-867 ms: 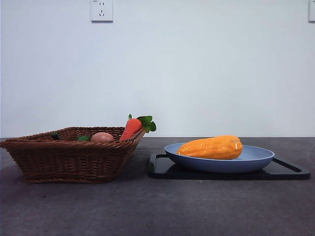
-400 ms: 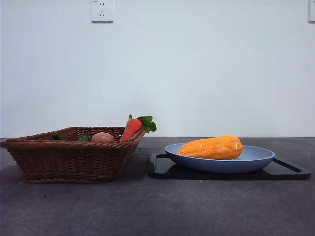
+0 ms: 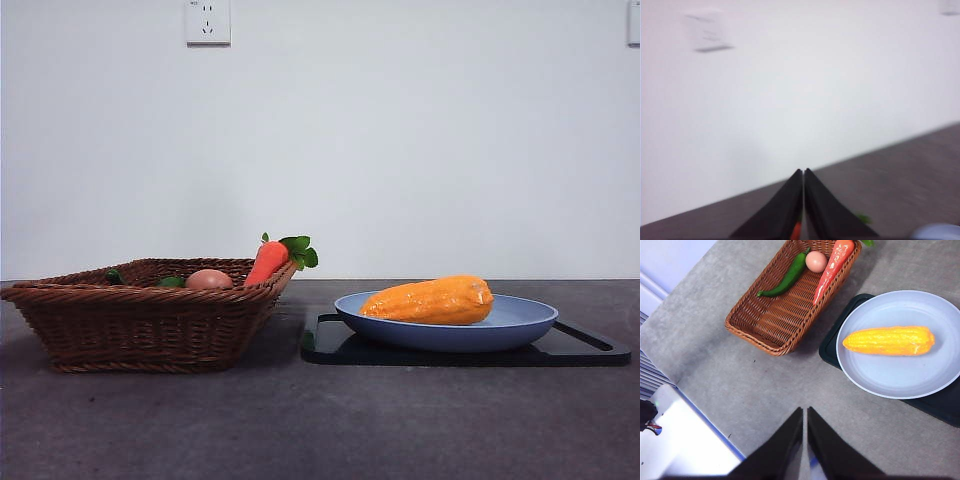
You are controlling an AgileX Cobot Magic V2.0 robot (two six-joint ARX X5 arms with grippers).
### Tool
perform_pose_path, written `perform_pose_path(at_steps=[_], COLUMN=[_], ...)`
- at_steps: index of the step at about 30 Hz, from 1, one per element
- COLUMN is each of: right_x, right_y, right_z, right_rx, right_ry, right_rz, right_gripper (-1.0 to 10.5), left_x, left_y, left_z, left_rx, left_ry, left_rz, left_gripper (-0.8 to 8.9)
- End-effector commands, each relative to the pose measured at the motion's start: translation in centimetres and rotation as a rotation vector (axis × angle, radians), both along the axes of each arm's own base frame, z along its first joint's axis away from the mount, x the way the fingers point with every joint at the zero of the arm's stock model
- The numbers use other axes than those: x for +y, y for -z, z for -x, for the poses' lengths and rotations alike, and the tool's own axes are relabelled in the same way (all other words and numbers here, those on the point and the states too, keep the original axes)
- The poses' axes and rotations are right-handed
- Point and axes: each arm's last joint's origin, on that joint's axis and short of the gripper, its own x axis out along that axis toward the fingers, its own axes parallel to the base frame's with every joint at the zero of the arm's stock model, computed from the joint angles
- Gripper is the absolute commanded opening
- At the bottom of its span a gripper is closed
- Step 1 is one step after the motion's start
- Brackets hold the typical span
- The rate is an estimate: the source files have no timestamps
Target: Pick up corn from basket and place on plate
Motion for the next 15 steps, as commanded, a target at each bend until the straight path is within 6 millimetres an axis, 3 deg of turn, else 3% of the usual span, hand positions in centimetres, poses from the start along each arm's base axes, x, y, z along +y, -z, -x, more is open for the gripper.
perform_pose_path(at_steps=[1, 7, 15], right_x=[0.1, 0.1, 0.1], right_y=[-0.6, -0.6, -0.6], right_z=[-0.1, -0.1, -0.1], right_rx=[-0.028, -0.028, -0.028], right_ry=[-0.01, -0.01, -0.01], right_rz=[-0.002, -0.002, -0.002], right_gripper=[0.0, 0.0, 0.0], left_x=[1.2, 2.6, 3.0], left_y=[1.8, 8.4, 17.2], left_z=[0.9, 2.5, 3.4], left_rx=[-0.064, -0.104, -0.013], left_ry=[-0.082, -0.209, -0.249], left_rz=[-0.001, 0.004, 0.017], left_gripper=[0.08, 0.08, 0.08])
